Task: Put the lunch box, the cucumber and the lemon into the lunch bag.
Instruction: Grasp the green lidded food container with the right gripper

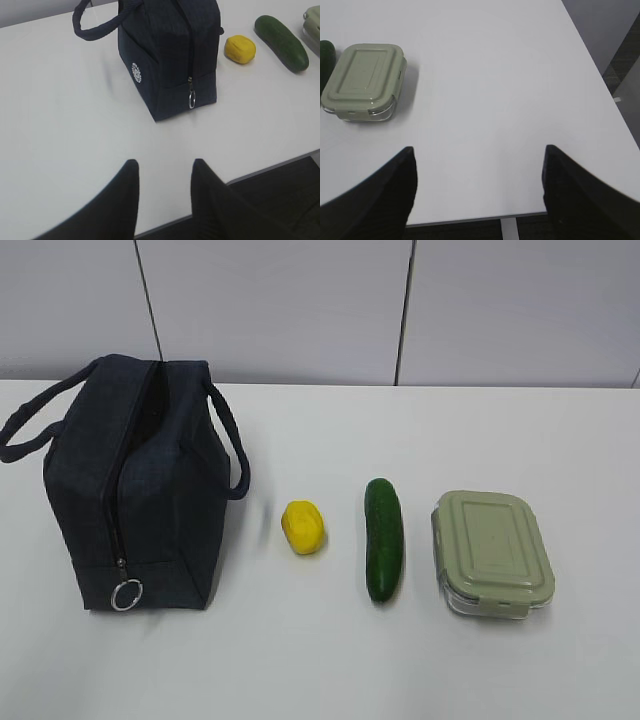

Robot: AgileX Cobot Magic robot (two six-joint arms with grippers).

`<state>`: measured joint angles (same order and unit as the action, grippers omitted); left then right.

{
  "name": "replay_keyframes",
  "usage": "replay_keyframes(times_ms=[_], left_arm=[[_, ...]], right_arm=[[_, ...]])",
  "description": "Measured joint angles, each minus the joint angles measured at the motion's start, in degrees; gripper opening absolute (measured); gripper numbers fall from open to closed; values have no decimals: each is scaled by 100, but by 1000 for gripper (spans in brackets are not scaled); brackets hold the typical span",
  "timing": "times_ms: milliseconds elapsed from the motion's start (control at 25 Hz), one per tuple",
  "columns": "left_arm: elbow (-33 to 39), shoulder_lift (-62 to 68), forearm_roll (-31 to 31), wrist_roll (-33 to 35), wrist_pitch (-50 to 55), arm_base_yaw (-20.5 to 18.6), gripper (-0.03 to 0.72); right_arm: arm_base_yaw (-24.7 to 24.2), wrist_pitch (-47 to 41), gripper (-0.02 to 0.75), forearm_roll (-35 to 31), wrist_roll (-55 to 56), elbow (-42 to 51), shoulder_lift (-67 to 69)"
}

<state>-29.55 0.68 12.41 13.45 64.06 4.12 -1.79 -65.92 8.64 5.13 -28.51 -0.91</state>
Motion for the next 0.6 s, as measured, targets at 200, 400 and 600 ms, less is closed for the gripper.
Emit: replay_keyframes(times_ms=[200,400,600], left_arm=[[0,0,0,0,0,0,238],[0,0,0,0,0,0,238],[0,0,0,0,0,0,238]], right_arm=[[0,0,583,0,0,0,0],[0,0,583,0,0,0,0],[0,0,583,0,0,0,0]])
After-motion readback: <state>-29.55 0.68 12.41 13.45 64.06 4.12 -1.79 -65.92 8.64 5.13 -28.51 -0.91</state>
